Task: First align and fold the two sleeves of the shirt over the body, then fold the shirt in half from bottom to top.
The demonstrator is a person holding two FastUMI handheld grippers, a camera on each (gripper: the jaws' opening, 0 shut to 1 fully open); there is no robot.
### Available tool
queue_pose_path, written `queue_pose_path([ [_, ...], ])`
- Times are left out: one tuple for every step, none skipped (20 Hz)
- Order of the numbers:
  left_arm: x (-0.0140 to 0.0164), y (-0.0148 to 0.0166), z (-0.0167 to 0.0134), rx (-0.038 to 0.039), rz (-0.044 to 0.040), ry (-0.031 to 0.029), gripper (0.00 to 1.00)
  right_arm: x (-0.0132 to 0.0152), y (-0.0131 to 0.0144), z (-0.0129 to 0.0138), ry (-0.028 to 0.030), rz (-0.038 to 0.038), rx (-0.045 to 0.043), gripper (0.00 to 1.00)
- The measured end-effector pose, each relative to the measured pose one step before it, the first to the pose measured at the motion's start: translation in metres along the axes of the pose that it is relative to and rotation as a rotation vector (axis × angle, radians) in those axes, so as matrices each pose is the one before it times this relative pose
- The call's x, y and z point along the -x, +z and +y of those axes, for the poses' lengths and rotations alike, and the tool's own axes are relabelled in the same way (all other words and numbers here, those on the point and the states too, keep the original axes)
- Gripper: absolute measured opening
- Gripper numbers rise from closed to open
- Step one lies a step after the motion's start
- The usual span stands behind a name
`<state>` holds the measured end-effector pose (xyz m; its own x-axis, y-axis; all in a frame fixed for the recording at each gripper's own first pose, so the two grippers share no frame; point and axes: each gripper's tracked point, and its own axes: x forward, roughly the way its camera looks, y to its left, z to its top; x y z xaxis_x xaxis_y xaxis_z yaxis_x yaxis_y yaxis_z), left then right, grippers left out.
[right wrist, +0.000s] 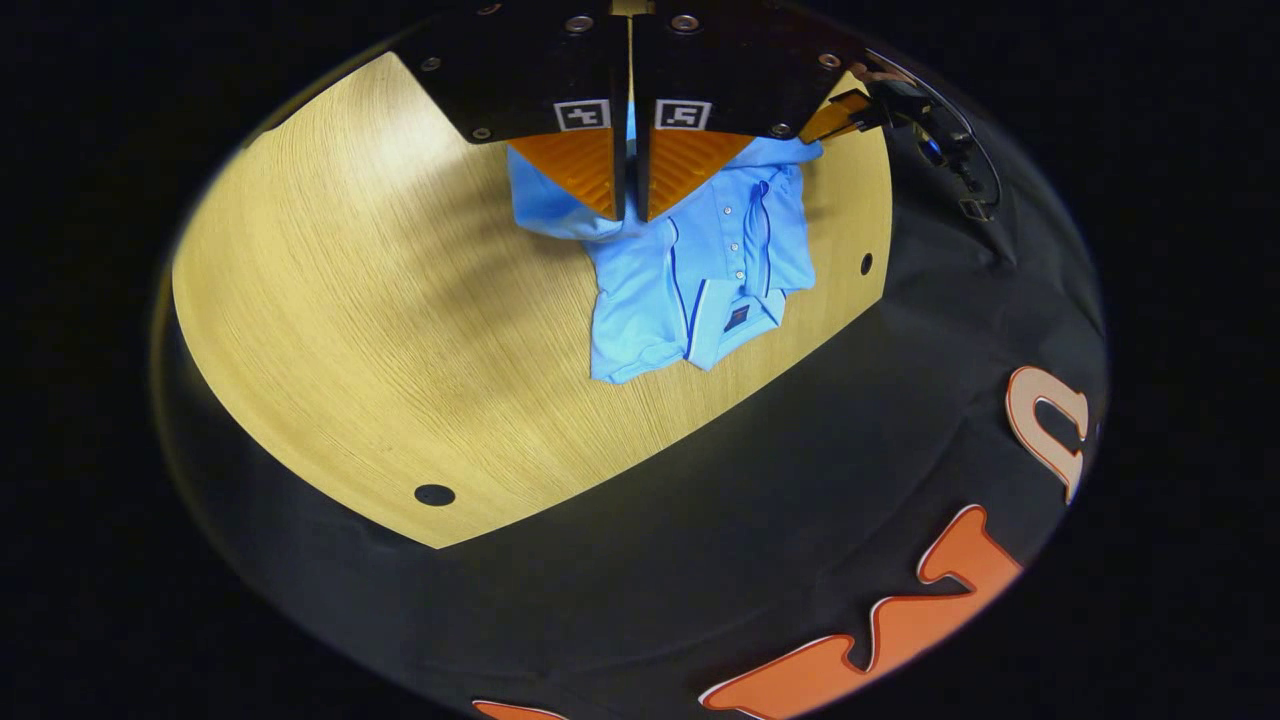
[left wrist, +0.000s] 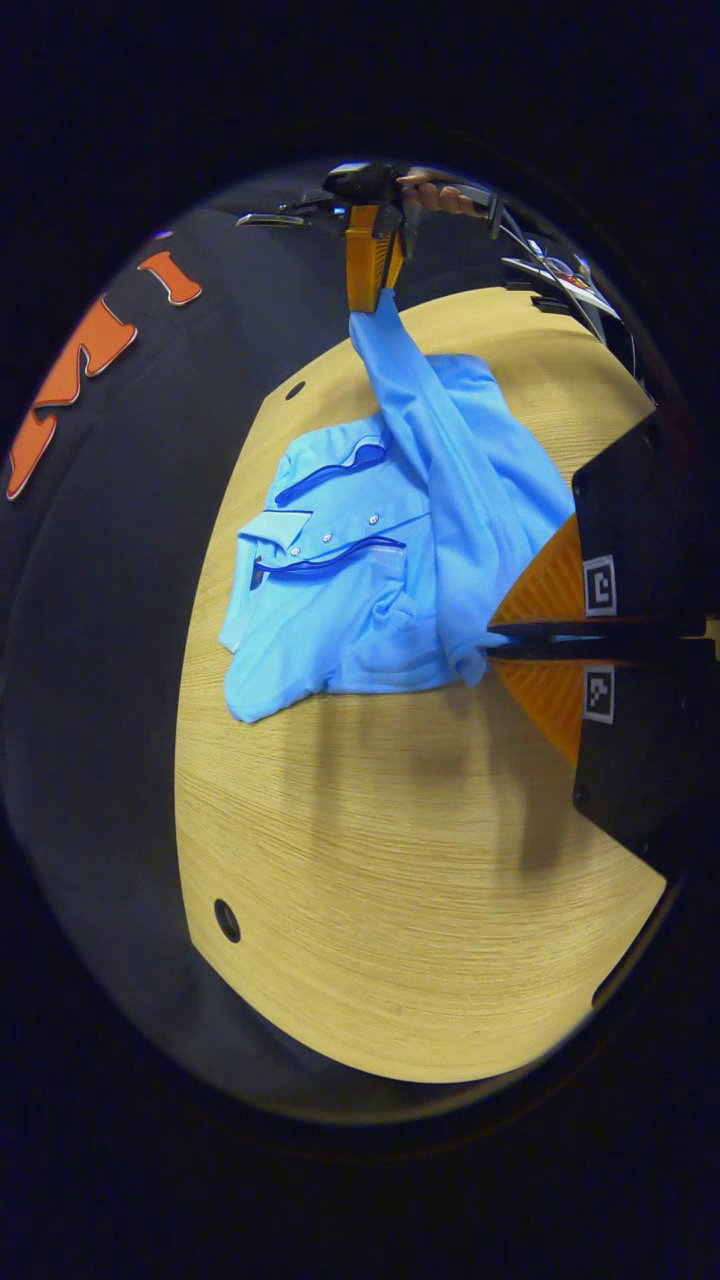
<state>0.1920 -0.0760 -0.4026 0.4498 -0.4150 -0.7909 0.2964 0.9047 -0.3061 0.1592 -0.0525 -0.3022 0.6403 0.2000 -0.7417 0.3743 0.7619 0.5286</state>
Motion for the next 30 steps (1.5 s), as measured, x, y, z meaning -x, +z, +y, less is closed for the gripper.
queue_pose_path([
  [0.00451,0.00817,-0.00206,-0.00735,-0.02674,-0.00111,0.05,0.00202,0.00159,0.00189,0.00375,-0.006,0.0005,0.02],
  [0.00507,0.00884,-0.00089,-0.00785,-0.02648,0.00287,0.05,0.00232,0.00147,0.00272,0.00988,-0.00982,-0.00138,0.02],
  [0.0057,0.01019,-0.00144,-0.01109,-0.02481,-0.00049,0.04,0.00255,0.00347,0.00281,0.01025,-0.01151,-0.00273,0.02],
  [0.00574,0.01318,-0.00184,-0.00854,-0.02708,0.00052,0.04,0.00225,0.00366,0.00322,0.01278,-0.0139,-0.00586,0.02],
  [0.00611,0.01535,-0.00078,-0.00905,-0.03038,-0.00136,0.04,0.00008,0.00484,0.00181,0.00441,-0.01009,-0.00643,0.02],
  [0.00351,0.01649,0.00047,-0.0111,-0.02899,0.00203,0.04,0.00039,0.00359,-0.0004,0.00136,-0.00611,-0.00027,0.02],
  [-0.00223,0.01256,0.00046,-0.00882,-0.01895,0.00188,0.04,-0.00145,0.00577,-0.00017,-0.0021,-0.0098,0.00067,0.02],
  [-0.00353,0.0137,0.00308,-0.0037,-0.01593,0.00992,0.04,-0.00213,0.00621,0.00171,0.00155,-0.00846,-0.00116,0.02],
  [-0.0078,0.01278,0.00165,0.00318,-0.01421,0.00284,0.04,-0.00341,0.00767,0.00233,0.00245,-0.00822,-0.00325,0.02],
  [-0.00719,0.01782,0.0029,0.00732,-0.02101,0.0031,0.04,-0.00033,0.00642,0.00109,0.00348,-0.01043,-0.00092,0.02],
  [-0.0058,0.00841,0.00061,0.00213,-0.00659,0.00089,0.04,-0.01146,0.01464,0.0034,-0.00149,-0.02227,0.0019,0.02],
  [-0.01013,0.00513,0.00141,0.0008,-0.00777,0.0038,0.03,-0.00823,0.00808,0.00438,0.00443,-0.00584,-0.003,0.02],
  [-0.00963,0.00635,0.00119,-0.00185,-0.00317,0.00237,0.04,-0.00658,0.00784,0.00433,0.00577,-0.00769,-0.00156,0.02],
  [-0.0077,0.00881,0.00307,-0.00099,-0.01101,0.00203,0.04,-0.00866,0.00854,0.00302,0.00106,-0.00685,0.00518,0.02],
  [-0.00802,0.00783,0.00157,0.00105,-0.00365,0.00019,0.04,-0.00888,0.00805,0.00373,0.00047,-0.00495,0.00511,0.02],
  [-0.0084,0.00717,0.00202,0.00339,-0.00721,0.00305,0.04,-0.00899,0.00903,0.00599,0.00722,-0.00824,0.00345,0.02],
  [-0.00757,0.00713,0.00289,0.00398,-0.00738,0.00403,0.04,-0.0093,0.00802,0.0049,0.00497,-0.00662,0.00665,0.02],
  [-0.0178,0.00829,0.00874,0.00173,0.00135,0.01799,0.04,-0.01328,0.00917,0.00274,-0.00351,-0.00638,0.00914,0.02],
  [-0.01106,0.00139,0.00633,0.00458,0.01038,0.01107,0.04,-0.01123,0.00604,0.00011,-0.00666,-0.00192,0.00351,0.02],
  [-0.00593,0.00307,0.00139,0.00574,0.00629,-0.00432,0.04,-0.0079,0.00395,0.00144,0.001,0.00239,-0.00529,0.02],
  [-0.00793,0.00204,0.00382,-0.00055,-0.01148,0.00945,0.1,-0.00452,0.00342,0.00206,0.00763,0.0014,-0.0089,0.05],
  [0.00372,0.00772,0.00297,-0.01378,-0.01416,0.01678,0.28,-0.00527,0.00071,0.00024,0.00143,-0.00321,-0.00798,0.08],
  [0.00105,0.00515,0.00131,-0.0166,-0.0152,0.01209,0.46,0.00301,0.00364,-0.00169,-0.00456,-0.01061,0.00186,0.21],
  [0.00789,0.00345,-0.00346,-0.00916,-0.00757,-0.0009,0.62,0.00378,0.00127,-0.00419,-0.01411,-0.01346,0.02213,0.27],
  [0.00792,0.00469,-0.00331,-0.002,-0.00737,-0.00141,0.77,0.00537,0.00137,-0.00401,-0.01155,-0.01331,0.03055,0.33],
  [0.01064,0.00427,-0.00653,0.00196,-0.00545,-0.00808,0.8,0.00951,0.00171,0.00008,-0.00343,-0.01185,0.02761,0.51],
  [0.01184,0.00586,-0.0048,0.00604,-0.01204,-0.00393,0.86,0.01116,0.00212,0.00222,0.00492,-0.01142,0.02436,0.6],
  [0.01178,0.00389,-0.00531,0.0,-0.01481,-0.00061,0.92,0.01012,-0.00047,0.00016,-0.00234,-0.01063,0.02325,0.54],
  [0.01175,0.00635,-0.00358,-0.00457,-0.02279,0.00427,0.99,0.0117,0.00136,-0.00015,-0.0021,-0.01632,0.02176,0.72],
  [0.01506,0.00459,-0.00386,-0.01523,-0.02203,0.00674,1.0,0.01375,0.00232,0.00174,0.00241,-0.02053,0.0224,0.76],
])
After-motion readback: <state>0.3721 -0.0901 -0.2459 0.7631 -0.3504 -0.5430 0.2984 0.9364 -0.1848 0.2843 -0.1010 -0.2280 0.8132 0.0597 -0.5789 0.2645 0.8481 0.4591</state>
